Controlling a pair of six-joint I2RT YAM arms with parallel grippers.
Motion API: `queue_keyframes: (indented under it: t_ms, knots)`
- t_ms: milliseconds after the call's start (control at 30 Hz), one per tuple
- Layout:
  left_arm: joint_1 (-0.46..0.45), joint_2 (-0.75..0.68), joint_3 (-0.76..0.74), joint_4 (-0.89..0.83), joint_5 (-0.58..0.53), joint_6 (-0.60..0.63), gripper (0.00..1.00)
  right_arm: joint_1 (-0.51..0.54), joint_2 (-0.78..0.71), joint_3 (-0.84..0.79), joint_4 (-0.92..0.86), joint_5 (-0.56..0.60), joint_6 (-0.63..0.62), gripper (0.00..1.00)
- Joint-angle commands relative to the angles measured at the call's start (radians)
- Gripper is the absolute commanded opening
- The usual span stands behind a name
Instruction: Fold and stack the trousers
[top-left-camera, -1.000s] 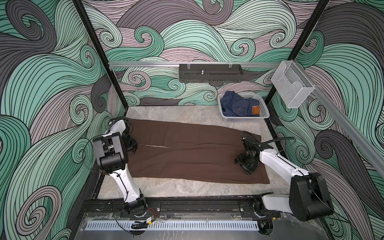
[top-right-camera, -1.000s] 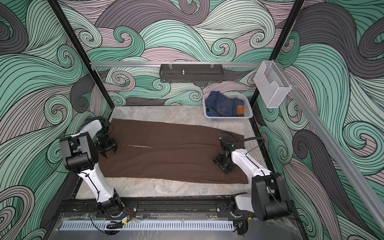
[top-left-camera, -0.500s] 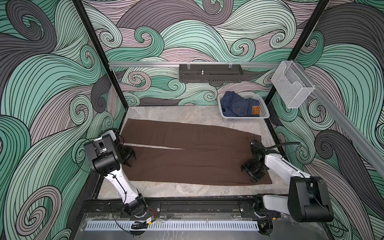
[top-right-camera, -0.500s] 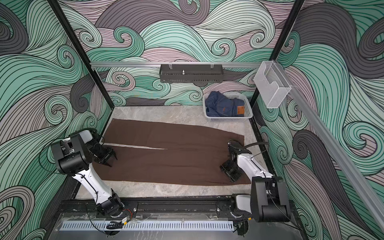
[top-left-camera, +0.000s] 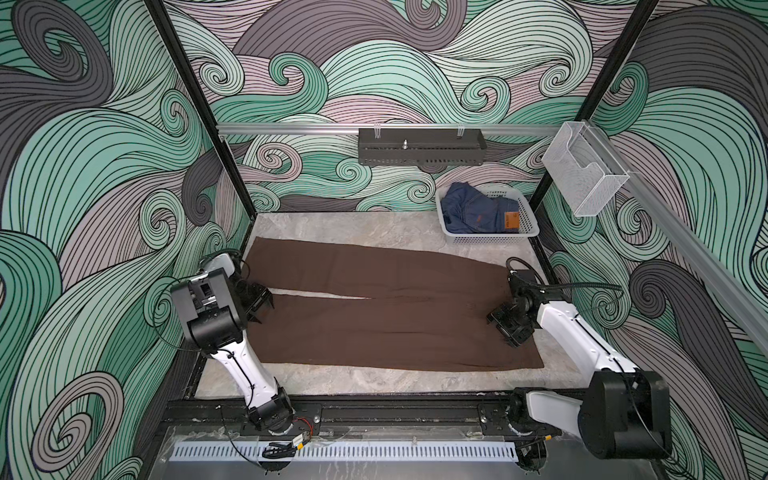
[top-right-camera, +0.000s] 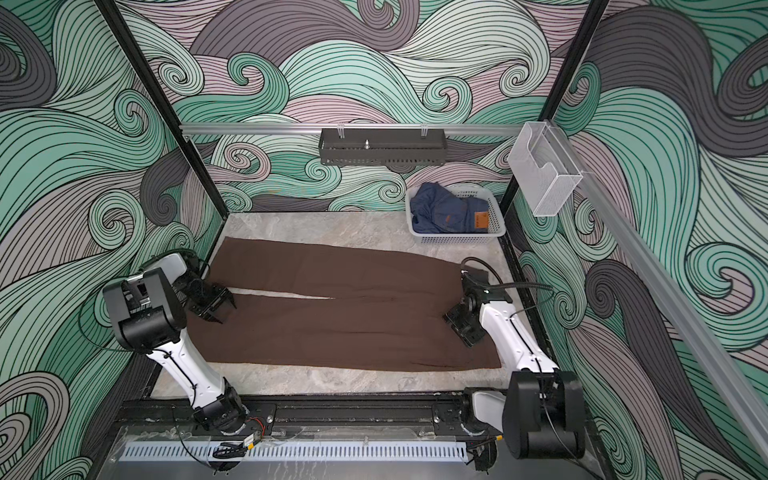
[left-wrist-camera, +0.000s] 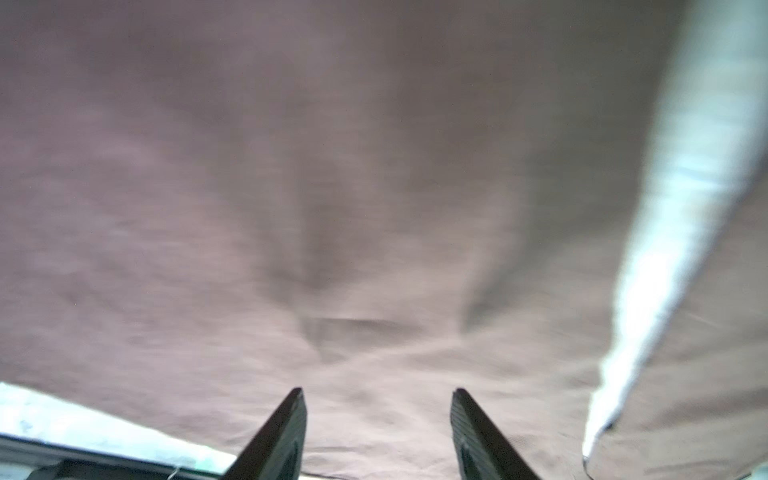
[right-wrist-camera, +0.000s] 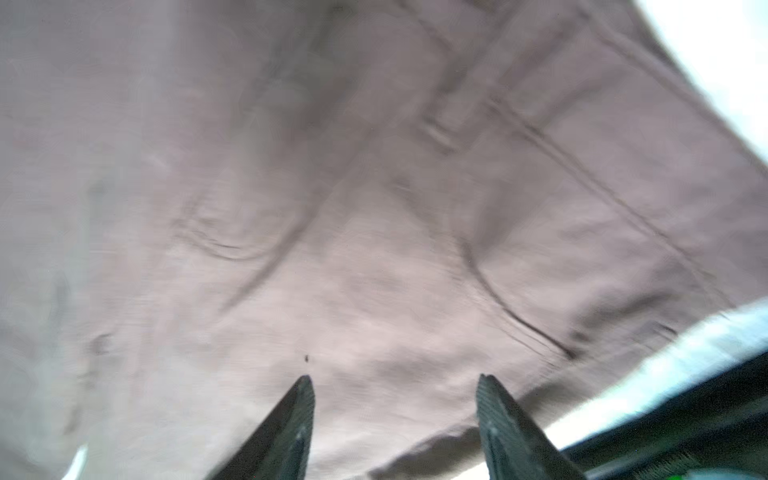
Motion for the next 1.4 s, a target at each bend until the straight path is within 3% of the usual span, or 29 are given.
queue_keyframes:
  t_ms: [0, 300, 467, 800, 1133, 1367]
  knots:
    - [-0.033, 0.021, 0.008, 0.029, 0.041, -0.049, 0.55, 0.0, 0.08, 0.006, 0.106, -0.064, 0.027, 0.59]
    - [0.01, 0.081, -0.074, 0.075, 0.024, -0.061, 0.51, -0.013, 0.241, -0.053, 0.213, -0.092, 0.009, 0.5]
    - [0.068, 0.103, -0.122, 0.059, 0.083, -0.007, 0.52, -0.022, 0.191, -0.107, 0.132, -0.01, -0.02, 0.51]
    - [0.093, -0.009, -0.133, 0.007, 0.055, 0.061, 0.56, -0.024, 0.058, -0.13, 0.031, 0.073, -0.092, 0.52]
    - [0.013, -0.092, 0.146, -0.077, 0.089, 0.035, 0.64, -0.027, 0.077, 0.157, -0.019, 0.118, -0.089, 0.61]
    - [-0.086, 0.068, 0.377, -0.053, 0.117, -0.014, 0.62, -0.048, 0.261, 0.287, 0.143, 0.036, -0.051, 0.47]
